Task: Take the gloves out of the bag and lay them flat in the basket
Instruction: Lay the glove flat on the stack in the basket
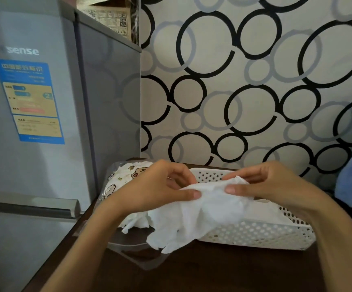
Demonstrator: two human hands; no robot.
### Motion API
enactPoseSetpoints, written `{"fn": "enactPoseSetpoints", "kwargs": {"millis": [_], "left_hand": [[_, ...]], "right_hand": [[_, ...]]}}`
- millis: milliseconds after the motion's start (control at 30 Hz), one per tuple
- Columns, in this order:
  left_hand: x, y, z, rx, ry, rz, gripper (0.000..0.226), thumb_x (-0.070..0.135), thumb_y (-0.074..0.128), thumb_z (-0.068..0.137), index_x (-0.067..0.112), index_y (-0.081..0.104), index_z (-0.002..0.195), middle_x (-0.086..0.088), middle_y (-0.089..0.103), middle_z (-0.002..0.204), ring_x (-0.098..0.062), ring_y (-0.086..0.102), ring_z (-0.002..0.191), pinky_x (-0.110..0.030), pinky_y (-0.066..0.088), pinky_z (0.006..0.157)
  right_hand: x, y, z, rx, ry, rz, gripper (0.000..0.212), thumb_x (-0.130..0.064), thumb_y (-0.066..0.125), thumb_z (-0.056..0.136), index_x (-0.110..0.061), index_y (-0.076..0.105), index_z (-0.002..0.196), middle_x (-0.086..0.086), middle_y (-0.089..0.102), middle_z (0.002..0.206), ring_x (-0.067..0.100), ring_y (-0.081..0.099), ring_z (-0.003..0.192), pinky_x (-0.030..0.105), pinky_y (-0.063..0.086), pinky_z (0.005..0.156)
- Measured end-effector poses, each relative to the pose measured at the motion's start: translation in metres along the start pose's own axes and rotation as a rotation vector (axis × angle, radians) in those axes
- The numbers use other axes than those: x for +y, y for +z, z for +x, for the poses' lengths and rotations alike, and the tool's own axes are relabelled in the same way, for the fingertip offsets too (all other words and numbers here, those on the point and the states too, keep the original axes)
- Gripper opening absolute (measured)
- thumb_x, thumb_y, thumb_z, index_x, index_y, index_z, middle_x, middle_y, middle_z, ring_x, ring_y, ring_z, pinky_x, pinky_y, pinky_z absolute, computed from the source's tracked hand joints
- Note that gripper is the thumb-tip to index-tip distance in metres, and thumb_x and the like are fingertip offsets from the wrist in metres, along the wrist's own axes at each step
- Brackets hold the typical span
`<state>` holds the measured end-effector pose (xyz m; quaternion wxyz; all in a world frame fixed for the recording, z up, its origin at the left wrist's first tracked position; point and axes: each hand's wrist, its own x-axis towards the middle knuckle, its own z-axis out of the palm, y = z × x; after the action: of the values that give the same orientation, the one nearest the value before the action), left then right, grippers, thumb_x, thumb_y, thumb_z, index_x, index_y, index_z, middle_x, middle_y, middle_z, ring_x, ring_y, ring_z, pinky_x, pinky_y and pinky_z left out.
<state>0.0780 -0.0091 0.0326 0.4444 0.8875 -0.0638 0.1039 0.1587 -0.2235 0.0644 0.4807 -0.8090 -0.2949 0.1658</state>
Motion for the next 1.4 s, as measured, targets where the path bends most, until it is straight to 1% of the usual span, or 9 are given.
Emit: {"fn": "enactPoseSetpoints", "kwargs": {"millis": [233,400,500,567,700,800,967,1167,1400], "left_hand": [[0.001,0.010,0.004,0.002,0.005,-0.162,0.023,0.025,0.047,0.098,0.020,0.070,0.097,0.004,0.071,0.090,-0.011,0.066,0.086,-0.023,0.052,0.080],[0.011,0.052,0.017,0.093,-0.213,-0.533,0.021,0.019,0.044,0.099,0.014,0.064,0.095,-0.008,0.065,0.099,-0.019,0.058,0.091,-0.034,0.045,0.085],[0.015,0.062,0.024,0.112,-0.301,-0.743,0.030,0.046,0.054,0.091,0.020,0.060,0.105,0.006,0.064,0.112,-0.010,0.060,0.100,-0.030,0.045,0.093],[0.016,0.061,0.025,0.106,-0.244,-0.571,0.042,0.061,0.055,0.082,0.030,0.057,0.109,0.015,0.064,0.107,0.004,0.063,0.089,-0.017,0.052,0.075],[0.019,0.045,0.041,0.136,-0.057,-0.288,0.028,0.047,0.053,0.091,0.021,0.063,0.098,0.007,0.068,0.083,0.001,0.064,0.063,-0.016,0.053,0.055],[0.025,0.034,0.059,0.126,-0.010,-0.325,0.033,0.037,0.048,0.097,0.011,0.067,0.101,-0.006,0.072,0.093,-0.020,0.070,0.081,-0.026,0.058,0.072],[0.030,0.029,0.083,0.117,-0.054,-0.387,0.024,0.031,0.047,0.099,0.017,0.067,0.104,0.004,0.072,0.097,-0.011,0.068,0.091,-0.019,0.056,0.077],[0.032,0.027,0.083,0.461,-0.099,-0.465,0.022,0.027,0.056,0.095,0.015,0.067,0.110,0.005,0.070,0.093,-0.004,0.065,0.087,-0.021,0.053,0.080],[0.048,0.014,0.079,0.829,0.032,-0.468,0.025,0.018,0.045,0.096,0.024,0.065,0.082,0.003,0.070,0.082,-0.010,0.067,0.079,-0.021,0.053,0.069]], "right_hand": [[0.006,0.000,0.010,0.339,-0.036,0.316,0.021,-0.030,0.058,0.090,-0.014,0.067,0.081,0.001,0.064,0.076,0.014,0.059,0.072,0.024,0.044,0.066],[0.013,0.021,0.031,0.767,-0.213,-0.065,0.018,-0.029,0.044,0.098,-0.019,0.053,0.087,-0.010,0.053,0.074,0.004,0.049,0.068,0.015,0.037,0.058],[0.015,0.017,0.028,0.854,-0.356,-0.120,0.016,-0.034,0.054,0.093,-0.022,0.059,0.086,-0.007,0.063,0.069,0.011,0.056,0.061,0.015,0.041,0.055],[0.016,0.010,0.023,0.893,-0.416,-0.092,0.017,-0.038,0.061,0.088,-0.023,0.063,0.081,0.002,0.066,0.065,0.018,0.058,0.061,0.026,0.045,0.054],[0.014,-0.013,0.018,0.931,-0.447,0.046,0.025,-0.044,0.065,0.083,-0.022,0.066,0.071,-0.005,0.062,0.058,0.005,0.051,0.052,0.020,0.041,0.049],[0.012,-0.039,0.019,0.933,-0.441,0.078,0.023,-0.041,0.063,0.087,-0.027,0.064,0.069,-0.013,0.062,0.059,0.001,0.051,0.055,0.014,0.041,0.051],[0.009,-0.067,0.023,0.885,-0.422,-0.109,0.015,-0.036,0.057,0.092,-0.030,0.061,0.079,-0.009,0.065,0.073,0.012,0.060,0.066,0.014,0.045,0.054],[0.000,-0.054,0.027,0.901,-0.467,-0.156,0.018,-0.034,0.057,0.092,-0.021,0.062,0.082,-0.007,0.064,0.063,0.014,0.059,0.055,0.017,0.040,0.046],[-0.010,-0.017,0.037,0.759,-0.266,0.323,0.018,-0.037,0.054,0.093,-0.026,0.062,0.082,-0.002,0.061,0.072,0.007,0.052,0.058,0.015,0.042,0.052]]}}
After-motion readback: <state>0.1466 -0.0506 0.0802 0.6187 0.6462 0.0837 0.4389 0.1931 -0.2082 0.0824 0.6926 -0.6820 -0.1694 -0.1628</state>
